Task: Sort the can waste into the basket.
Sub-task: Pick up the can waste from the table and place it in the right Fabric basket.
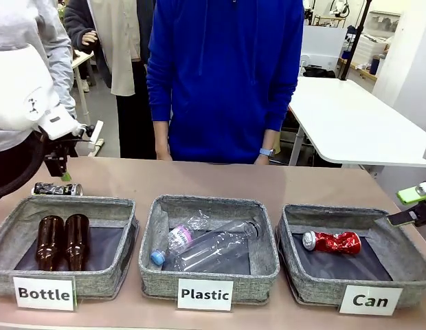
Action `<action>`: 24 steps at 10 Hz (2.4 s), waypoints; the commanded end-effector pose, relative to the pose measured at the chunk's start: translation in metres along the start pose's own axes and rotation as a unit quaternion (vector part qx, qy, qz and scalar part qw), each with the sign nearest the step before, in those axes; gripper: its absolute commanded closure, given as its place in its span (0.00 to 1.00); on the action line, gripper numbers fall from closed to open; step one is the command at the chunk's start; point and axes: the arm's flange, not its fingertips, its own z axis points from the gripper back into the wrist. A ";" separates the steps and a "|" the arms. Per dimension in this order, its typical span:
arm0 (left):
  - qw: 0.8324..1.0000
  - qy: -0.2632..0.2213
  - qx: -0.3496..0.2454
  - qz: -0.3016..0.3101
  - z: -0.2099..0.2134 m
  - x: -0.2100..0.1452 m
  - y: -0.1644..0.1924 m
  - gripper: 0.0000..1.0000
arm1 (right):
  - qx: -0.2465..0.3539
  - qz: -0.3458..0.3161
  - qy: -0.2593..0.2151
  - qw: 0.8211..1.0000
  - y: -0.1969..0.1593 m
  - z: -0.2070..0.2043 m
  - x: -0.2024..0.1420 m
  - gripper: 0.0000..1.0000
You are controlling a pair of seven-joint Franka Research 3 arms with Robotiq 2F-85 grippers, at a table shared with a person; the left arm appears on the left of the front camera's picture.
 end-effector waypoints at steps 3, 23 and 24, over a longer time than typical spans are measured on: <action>0.999 0.025 -0.039 -0.023 -0.013 0.004 0.004 0.00 | -0.001 0.008 0.007 1.000 0.000 0.003 -0.001 0.00; 0.987 0.064 -0.144 -0.019 -0.087 0.020 0.020 0.00 | -0.001 0.008 0.007 1.000 0.000 0.003 -0.001 0.00; 0.987 0.063 -0.147 -0.022 -0.088 0.019 0.018 0.00 | -0.001 0.008 0.007 1.000 0.000 0.003 -0.001 0.00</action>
